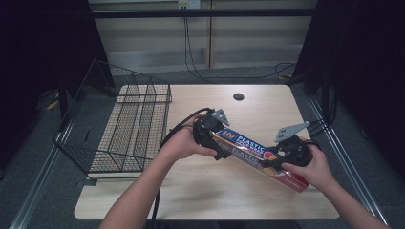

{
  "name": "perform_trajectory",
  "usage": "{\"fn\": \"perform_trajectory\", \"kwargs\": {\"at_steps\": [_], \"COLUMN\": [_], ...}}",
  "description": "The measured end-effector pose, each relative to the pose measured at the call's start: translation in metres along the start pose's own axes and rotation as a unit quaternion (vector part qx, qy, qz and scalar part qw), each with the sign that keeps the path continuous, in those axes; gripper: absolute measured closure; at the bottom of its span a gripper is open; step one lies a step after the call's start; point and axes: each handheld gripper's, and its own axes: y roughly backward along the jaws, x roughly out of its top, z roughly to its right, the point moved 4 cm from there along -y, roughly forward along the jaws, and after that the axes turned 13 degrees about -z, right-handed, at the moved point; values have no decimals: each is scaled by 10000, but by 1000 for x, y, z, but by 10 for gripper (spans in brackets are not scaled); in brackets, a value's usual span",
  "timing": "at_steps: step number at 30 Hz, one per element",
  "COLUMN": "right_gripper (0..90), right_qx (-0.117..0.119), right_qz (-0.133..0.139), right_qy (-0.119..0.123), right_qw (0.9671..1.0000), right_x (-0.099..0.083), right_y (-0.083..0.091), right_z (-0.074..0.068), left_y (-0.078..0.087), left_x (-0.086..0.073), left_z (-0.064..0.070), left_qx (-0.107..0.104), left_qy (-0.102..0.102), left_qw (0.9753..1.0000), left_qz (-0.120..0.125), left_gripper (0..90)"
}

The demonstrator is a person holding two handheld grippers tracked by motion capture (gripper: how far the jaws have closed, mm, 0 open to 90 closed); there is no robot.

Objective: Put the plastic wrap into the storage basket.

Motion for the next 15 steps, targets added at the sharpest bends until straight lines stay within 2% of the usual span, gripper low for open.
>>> {"fn": "perform_trajectory", "kwargs": {"at_steps": [1,2,3,4,5,7,8,9,10,11,12,13,14,15], "right_gripper": [456,456,456,456,456,456,456,456,455,455,455,455,455,455], "right_qx": [55,53,68,91,91,195,195,236,223,223,245,245,242,244], "right_qz": [13,-25,-13,-44,-44,-58,-58,-67,-79,-79,-86,-86,-94,-98], "right_qy": [86,143,213,244,244,368,368,433,492,492,603,603,630,733], "right_qw": [9999,9999,9997,9997,9997,9991,9991,9988,9985,9985,9978,9978,9977,9970], "right_x": [1,2,2,3,3,5,5,5,5,5,5,5,5,6], "right_y": [-1,-1,-2,-3,-3,-4,-4,-5,-5,-5,-5,-5,-5,-3], "right_z": [-1,-2,-3,-5,-5,-8,-8,-12,-12,-12,-13,-13,-13,-13], "left_y": [0,-4,-4,-11,-11,-19,-19,-25,-27,-27,-33,-33,-35,-38], "left_x": [0,5,5,12,12,19,19,23,25,25,29,29,32,35], "left_z": [0,1,1,3,3,3,3,5,6,6,9,9,10,13], "left_qx": [0,33,33,42,42,52,52,-17,-16,-16,-63,-63,-95,-86], "left_qy": [0,-169,-169,-326,-326,-662,-662,-850,-939,-939,-1102,-1102,-1156,-1145], "left_qw": [10000,9998,9998,9990,9990,9960,9960,9932,9921,9921,9893,9893,9879,9880], "left_qz": [0,-130,-130,-297,-297,-592,-592,-794,-832,-832,-951,-951,-1032,-1036], "left_gripper": [58,65,63,67,69,68,82,95,79,78,98,96,96,104]}}
